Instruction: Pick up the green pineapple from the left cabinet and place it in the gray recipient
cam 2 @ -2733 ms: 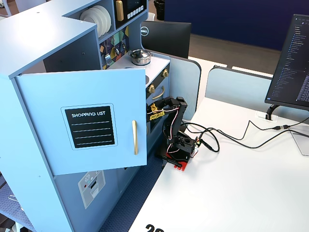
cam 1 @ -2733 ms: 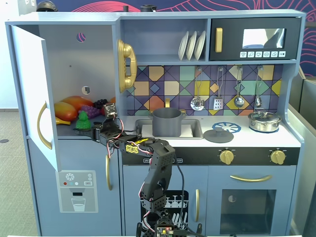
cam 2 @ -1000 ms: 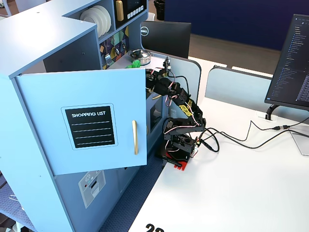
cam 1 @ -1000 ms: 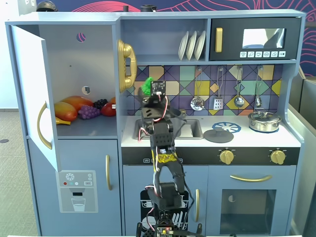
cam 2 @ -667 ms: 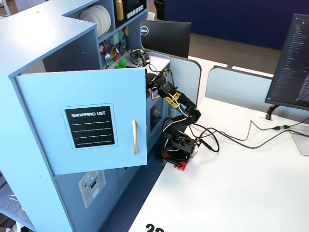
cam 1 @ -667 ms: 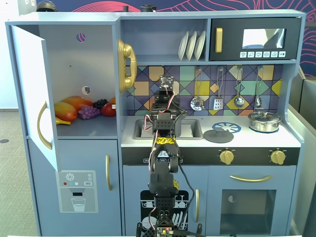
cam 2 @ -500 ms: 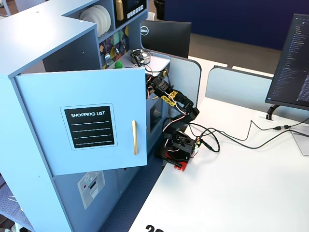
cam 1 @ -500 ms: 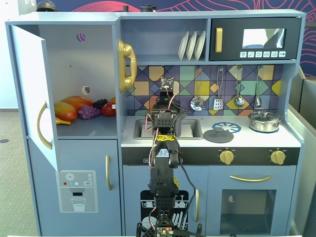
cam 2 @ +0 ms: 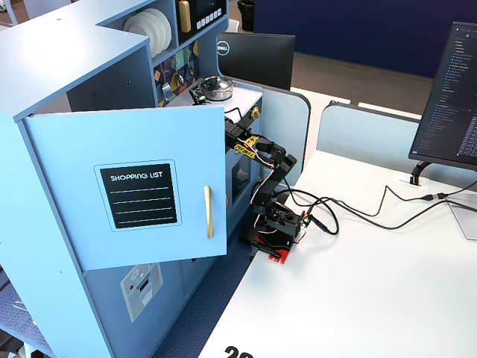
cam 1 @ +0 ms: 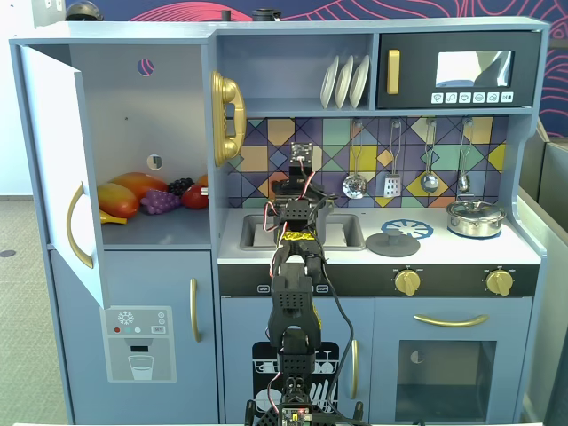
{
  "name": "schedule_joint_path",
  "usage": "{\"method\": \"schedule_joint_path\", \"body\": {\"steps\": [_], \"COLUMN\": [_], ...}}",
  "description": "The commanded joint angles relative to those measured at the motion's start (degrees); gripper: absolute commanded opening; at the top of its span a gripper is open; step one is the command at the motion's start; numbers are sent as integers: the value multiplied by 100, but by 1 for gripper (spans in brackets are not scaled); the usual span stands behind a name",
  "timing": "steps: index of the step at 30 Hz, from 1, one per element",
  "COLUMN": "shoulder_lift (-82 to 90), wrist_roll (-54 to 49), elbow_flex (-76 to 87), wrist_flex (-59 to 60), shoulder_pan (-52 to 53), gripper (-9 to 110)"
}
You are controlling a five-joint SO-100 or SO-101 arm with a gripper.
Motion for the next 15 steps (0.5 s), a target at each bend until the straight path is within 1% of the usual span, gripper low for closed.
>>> {"method": "schedule_joint_path", "body": {"steps": [1,3,5,7,10,12,15], "shoulder_lift": [193,527,1072,1784,2848,3542,4509], "wrist_roll": [0,-193,-325,-246,-149,-185,-202], "elbow_flex": [-510,-580,-765,-976,-1230,-1143,-369], "wrist_flex": [211,721,1582,2813,5186,6495,7805], "shoulder_pan": [53,44,35,26,9,-26,0], "gripper": [40,38,33,28,22,15,7]}}
